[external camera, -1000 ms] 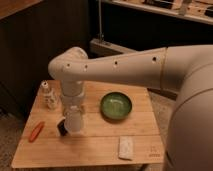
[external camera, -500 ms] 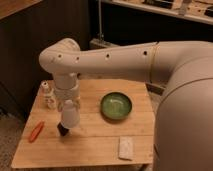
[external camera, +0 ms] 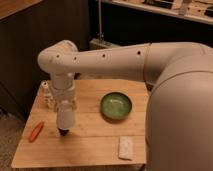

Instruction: Place the ceramic cup over the eraser

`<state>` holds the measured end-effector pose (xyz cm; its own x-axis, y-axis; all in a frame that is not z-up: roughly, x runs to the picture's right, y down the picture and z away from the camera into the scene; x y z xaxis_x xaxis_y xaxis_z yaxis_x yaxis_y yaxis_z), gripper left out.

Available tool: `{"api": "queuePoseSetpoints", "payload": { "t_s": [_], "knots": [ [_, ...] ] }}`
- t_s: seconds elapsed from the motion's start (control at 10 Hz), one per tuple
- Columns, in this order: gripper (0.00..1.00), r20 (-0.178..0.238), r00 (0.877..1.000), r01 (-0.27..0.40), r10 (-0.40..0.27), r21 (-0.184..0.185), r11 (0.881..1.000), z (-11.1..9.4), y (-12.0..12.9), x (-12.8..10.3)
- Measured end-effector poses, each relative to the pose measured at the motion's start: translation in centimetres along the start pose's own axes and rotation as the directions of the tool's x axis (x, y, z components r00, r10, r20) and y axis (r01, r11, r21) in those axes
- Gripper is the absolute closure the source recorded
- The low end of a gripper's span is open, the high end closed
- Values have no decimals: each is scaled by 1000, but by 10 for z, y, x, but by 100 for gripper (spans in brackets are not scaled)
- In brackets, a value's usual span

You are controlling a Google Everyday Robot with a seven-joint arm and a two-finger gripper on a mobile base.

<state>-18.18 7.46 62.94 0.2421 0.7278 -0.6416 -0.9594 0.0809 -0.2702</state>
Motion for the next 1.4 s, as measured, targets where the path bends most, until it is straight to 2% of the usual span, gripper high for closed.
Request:
{"api": "queuePoseSetpoints", "payload": {
  "t_s": [0.3, 0.4, 0.5, 0.6, 0.7, 0.8, 0.9, 1.1, 1.4],
  "knots": [
    [100, -3, 1000, 4, -4, -15, 1000, 6, 3, -2],
    [82, 44, 999, 1, 0, -25, 1000, 10, 15, -6],
    [76, 56, 998, 7, -6, -20, 1000, 11, 17, -7],
    [77, 27, 999, 20, -20, -16, 1000, 13, 17, -6],
    [84, -10, 1000, 23, -23, -11, 1000, 15, 15, -4],
    [92, -16, 1000, 25, -25, -12, 1000, 19, 16, -4],
    [98, 7, 1000, 22, -22, -13, 1000, 28, 18, -6],
    [98, 9, 1000, 22, -22, -12, 1000, 34, 20, -7],
    [98, -11, 1000, 28, -28, -6, 1000, 44, 22, -6]
  ]
}}
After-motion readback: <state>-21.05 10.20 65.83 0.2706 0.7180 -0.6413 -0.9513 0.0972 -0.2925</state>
